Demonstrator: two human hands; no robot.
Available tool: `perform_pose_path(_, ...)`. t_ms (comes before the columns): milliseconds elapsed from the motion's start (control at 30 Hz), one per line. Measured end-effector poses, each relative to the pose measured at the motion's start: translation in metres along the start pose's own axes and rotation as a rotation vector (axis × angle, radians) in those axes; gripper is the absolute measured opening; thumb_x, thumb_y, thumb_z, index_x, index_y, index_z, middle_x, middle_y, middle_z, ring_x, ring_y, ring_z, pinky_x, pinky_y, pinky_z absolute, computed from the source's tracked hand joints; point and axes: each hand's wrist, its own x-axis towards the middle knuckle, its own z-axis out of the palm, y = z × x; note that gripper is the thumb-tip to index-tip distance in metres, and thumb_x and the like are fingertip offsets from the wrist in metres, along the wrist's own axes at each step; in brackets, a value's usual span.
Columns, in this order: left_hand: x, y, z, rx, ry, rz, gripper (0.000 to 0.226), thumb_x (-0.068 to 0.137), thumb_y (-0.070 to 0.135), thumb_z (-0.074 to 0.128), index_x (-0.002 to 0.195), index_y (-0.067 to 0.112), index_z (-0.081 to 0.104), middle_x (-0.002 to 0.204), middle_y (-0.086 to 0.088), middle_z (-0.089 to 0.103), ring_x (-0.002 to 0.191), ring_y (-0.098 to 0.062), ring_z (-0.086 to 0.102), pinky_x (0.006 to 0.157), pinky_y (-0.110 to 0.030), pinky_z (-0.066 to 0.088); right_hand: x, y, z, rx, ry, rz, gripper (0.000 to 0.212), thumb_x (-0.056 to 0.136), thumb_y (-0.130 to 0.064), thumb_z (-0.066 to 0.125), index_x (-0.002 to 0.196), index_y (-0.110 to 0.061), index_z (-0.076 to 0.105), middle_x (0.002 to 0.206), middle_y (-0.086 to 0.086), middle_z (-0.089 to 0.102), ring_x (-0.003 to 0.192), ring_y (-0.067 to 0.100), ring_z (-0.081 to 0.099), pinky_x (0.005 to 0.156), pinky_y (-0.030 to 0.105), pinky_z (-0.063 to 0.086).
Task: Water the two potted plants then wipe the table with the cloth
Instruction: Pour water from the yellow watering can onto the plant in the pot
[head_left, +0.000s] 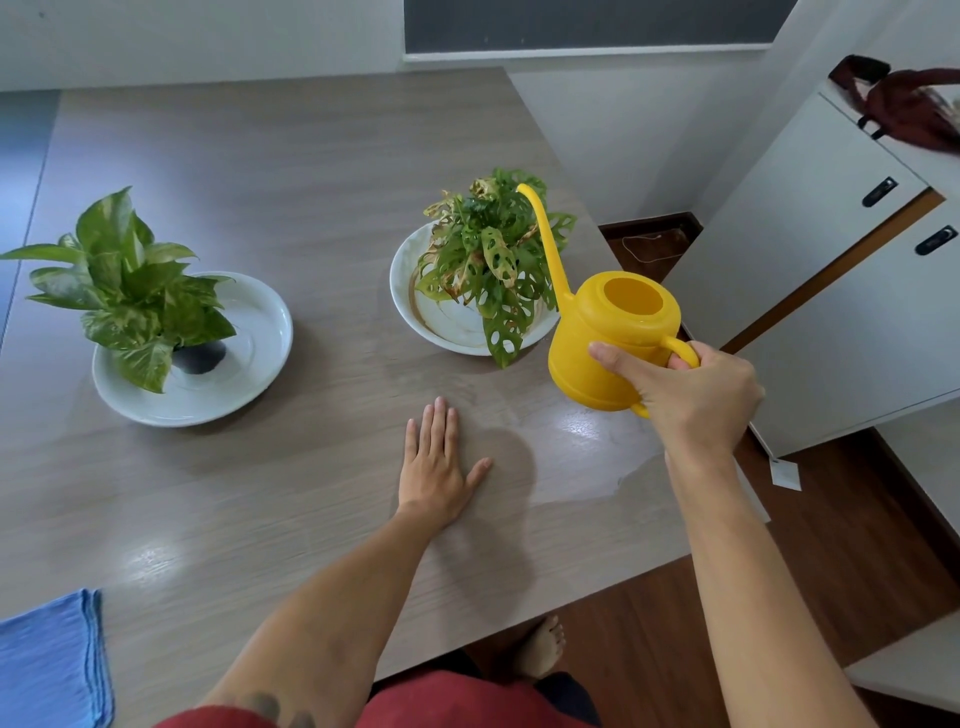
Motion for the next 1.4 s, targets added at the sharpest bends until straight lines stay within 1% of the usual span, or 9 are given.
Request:
perform_pose_path(300, 0.0, 0.0, 0.0, 0.0, 0.005, 0.002, 0.097, 0.086, 0.075, -0.004, 0.156, 0.009, -0.012, 0.164, -0.009, -0.021, 0.15, -0.023, -0.023, 0.121, -0.044, -0.016, -0.002, 0.006, -0.002, 0.023, 0.005, 0.011, 0.085, 0.042, -0.077, 0.082, 0.063, 0.002, 0.059, 0.065, 0.014, 0.069, 0.067, 0.037, 0.068, 0.055, 0.051, 0.058)
perform_pose_path(433, 0.0, 0.0, 0.001, -0.004, 0.011, -0.003, 0.098, 0.085, 0.076, -0.005, 0.157, 0.009, -0.011, 0.164, -0.008, -0.02, 0.15, -0.022, -0.023, 0.122, -0.044, -0.014, -0.004, 0.011, -0.004, 0.018, 0.005, 0.029, 0.085, 0.041, -0.08, 0.082, 0.064, -0.001, 0.062, 0.064, 0.008, 0.07, 0.066, 0.029, 0.07, 0.057, 0.05, 0.06)
perform_pose_path(533, 0.001, 0.0, 0.001, 0.002, 0.011, -0.008, 0.096, 0.088, 0.075, -0.001, 0.157, 0.009, -0.01, 0.165, -0.009, -0.019, 0.15, -0.022, -0.022, 0.122, -0.044, -0.013, -0.007, 0.015, -0.005, -0.005, 0.0, 0.032, 0.079, 0.045, -0.075, 0.086, 0.063, -0.002, 0.061, 0.062, 0.007, 0.068, 0.064, 0.03, 0.069, 0.057, 0.049, 0.06)
perform_pose_path(667, 0.0, 0.001, 0.0, 0.015, 0.006, -0.007, 0.095, 0.088, 0.075, -0.001, 0.156, 0.009, -0.012, 0.164, -0.008, -0.021, 0.15, -0.022, -0.023, 0.122, -0.044, -0.015, -0.012, 0.018, -0.007, -0.021, -0.006, 0.037, 0.074, 0.048, -0.071, 0.088, 0.06, -0.004, 0.058, 0.059, 0.004, 0.066, 0.058, 0.023, 0.065, 0.057, 0.046, 0.06)
perform_pose_path(833, 0.001, 0.0, 0.002, 0.008, 0.006, -0.009, 0.095, 0.088, 0.075, -0.001, 0.156, 0.009, -0.011, 0.164, -0.008, -0.02, 0.15, -0.022, -0.023, 0.122, -0.043, -0.015, -0.016, 0.021, -0.006, 0.006, -0.006, 0.045, 0.078, 0.045, -0.07, 0.089, 0.057, -0.001, 0.054, 0.057, 0.011, 0.065, 0.062, 0.034, 0.066, 0.053, 0.048, 0.057)
perform_pose_path(967, 0.001, 0.001, 0.003, -0.002, 0.016, -0.008, 0.097, 0.086, 0.075, -0.003, 0.157, 0.008, -0.009, 0.165, -0.008, -0.017, 0.151, -0.022, -0.021, 0.122, -0.043, -0.015, -0.018, 0.022, -0.006, 0.019, -0.016, 0.043, 0.07, 0.046, -0.068, 0.091, 0.056, -0.007, 0.058, 0.058, 0.007, 0.067, 0.061, 0.031, 0.068, 0.054, 0.048, 0.059)
perform_pose_path(1100, 0.001, 0.001, 0.002, -0.01, 0.023, -0.009, 0.097, 0.088, 0.075, 0.003, 0.157, 0.008, -0.006, 0.165, -0.009, -0.015, 0.151, -0.023, -0.018, 0.121, -0.042, -0.016, -0.02, 0.018, -0.006, 0.017, -0.024, 0.041, 0.064, 0.048, -0.065, 0.091, 0.056, -0.011, 0.059, 0.059, 0.004, 0.068, 0.062, 0.026, 0.069, 0.057, 0.046, 0.061)
perform_pose_path(1300, 0.001, 0.0, 0.003, -0.012, 0.019, -0.003, 0.096, 0.089, 0.075, 0.004, 0.157, 0.007, -0.005, 0.165, -0.01, -0.014, 0.151, -0.023, -0.019, 0.121, -0.043, -0.016, -0.022, 0.01, -0.007, 0.014, -0.027, 0.031, 0.061, 0.05, -0.063, 0.092, 0.055, -0.014, 0.056, 0.06, 0.003, 0.066, 0.062, 0.025, 0.068, 0.059, 0.044, 0.061)
perform_pose_path(1400, 0.0, 0.001, 0.002, -0.012, 0.01, -0.003, 0.099, 0.086, 0.075, -0.002, 0.157, 0.007, -0.006, 0.165, -0.01, -0.016, 0.151, -0.023, -0.02, 0.122, -0.044, -0.014, -0.022, 0.009, -0.007, 0.015, -0.022, 0.024, 0.067, 0.049, -0.064, 0.091, 0.057, -0.006, 0.057, 0.06, 0.006, 0.067, 0.063, 0.03, 0.067, 0.057, 0.045, 0.06)
